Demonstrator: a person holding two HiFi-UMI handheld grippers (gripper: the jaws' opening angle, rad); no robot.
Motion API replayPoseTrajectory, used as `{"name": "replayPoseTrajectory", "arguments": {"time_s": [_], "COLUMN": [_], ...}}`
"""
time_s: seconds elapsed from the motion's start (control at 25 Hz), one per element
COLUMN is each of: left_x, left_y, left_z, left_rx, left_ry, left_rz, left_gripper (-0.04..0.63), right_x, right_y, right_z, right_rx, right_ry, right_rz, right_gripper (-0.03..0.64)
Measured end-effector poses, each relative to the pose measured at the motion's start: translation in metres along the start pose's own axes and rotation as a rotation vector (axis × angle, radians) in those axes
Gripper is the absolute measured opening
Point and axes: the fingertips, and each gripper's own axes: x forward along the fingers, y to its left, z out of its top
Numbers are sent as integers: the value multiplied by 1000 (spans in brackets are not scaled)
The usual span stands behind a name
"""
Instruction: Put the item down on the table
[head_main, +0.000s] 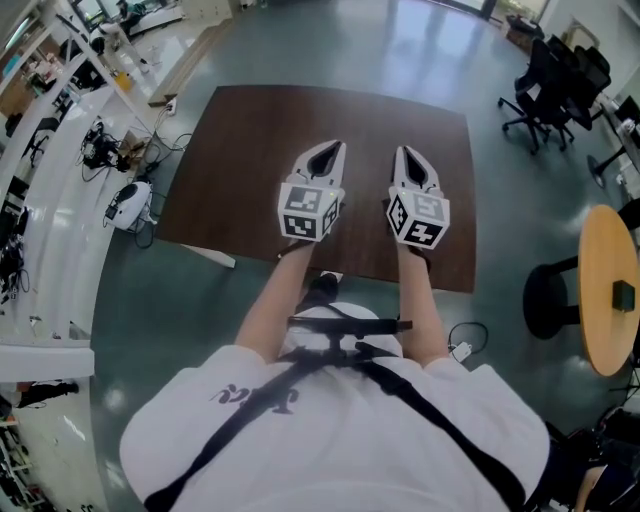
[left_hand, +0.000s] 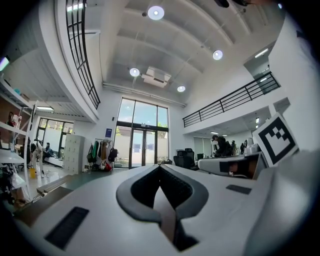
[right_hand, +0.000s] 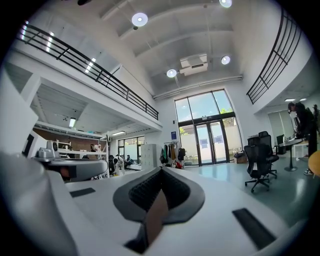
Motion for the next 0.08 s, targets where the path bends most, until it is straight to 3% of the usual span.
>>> {"name": "replayPoseTrajectory", "arguments": {"time_s": [0.08], "left_x": [4], "left_y": [-1], "left_z": [-2], "left_rx": [3], "left_ry": [4], "left_rz": [-5], "left_gripper": [11], "right_x": [3], "right_y": [-4], "right_z": [-2], "right_rx": [1], "right_ry": [2], "right_rz": [-6], "right_gripper": [6]}}
